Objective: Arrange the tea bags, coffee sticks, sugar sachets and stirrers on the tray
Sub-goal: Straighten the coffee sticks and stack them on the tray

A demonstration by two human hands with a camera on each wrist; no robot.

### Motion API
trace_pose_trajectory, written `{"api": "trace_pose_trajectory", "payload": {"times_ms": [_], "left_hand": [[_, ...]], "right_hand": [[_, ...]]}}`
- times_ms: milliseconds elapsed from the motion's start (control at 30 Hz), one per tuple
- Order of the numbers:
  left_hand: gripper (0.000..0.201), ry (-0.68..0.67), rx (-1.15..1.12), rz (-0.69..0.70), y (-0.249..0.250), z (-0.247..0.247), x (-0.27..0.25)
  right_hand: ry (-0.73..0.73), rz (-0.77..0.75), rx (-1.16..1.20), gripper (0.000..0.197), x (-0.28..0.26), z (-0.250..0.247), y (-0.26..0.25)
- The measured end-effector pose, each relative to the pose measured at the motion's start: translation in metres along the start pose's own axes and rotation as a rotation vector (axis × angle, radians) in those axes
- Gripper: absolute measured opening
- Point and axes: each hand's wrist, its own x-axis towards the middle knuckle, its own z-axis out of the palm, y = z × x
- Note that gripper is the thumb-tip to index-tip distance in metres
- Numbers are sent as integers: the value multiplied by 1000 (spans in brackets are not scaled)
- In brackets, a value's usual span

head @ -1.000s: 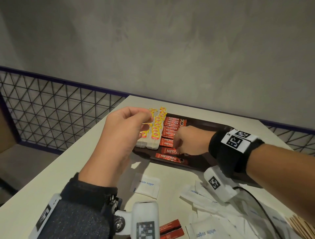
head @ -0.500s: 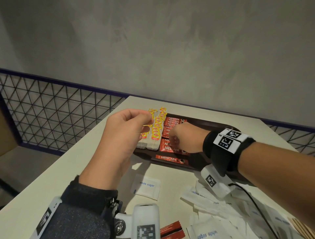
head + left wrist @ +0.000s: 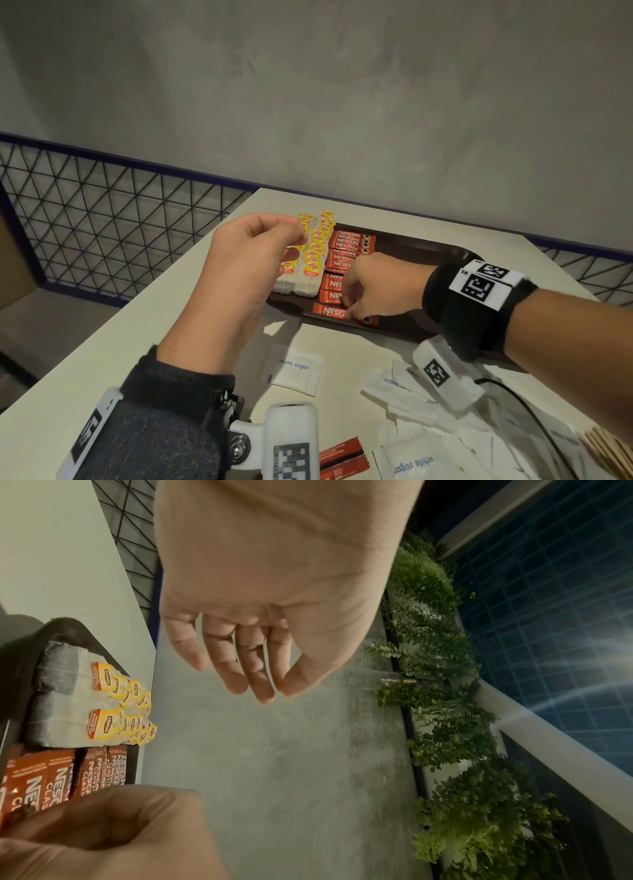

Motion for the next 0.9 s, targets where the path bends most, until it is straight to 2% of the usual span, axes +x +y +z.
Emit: {"api": "trace_pose_trajectory", "payload": {"times_ms": [400,567,800,900], "left_hand": [[12,5,-4,-9,1,2,-1],[11,7,-2,-6,1,2,-1],[11,7,3,3,1,0,1],[11,1,5,4,0,0,0]], "right_hand": [[-14,69,-70,25,6,2,1],[-1,87,-122,22,16,0,1],[92,124,-29,16,17,-21,14],[87,123,-23,15,16,-24,22]]}}
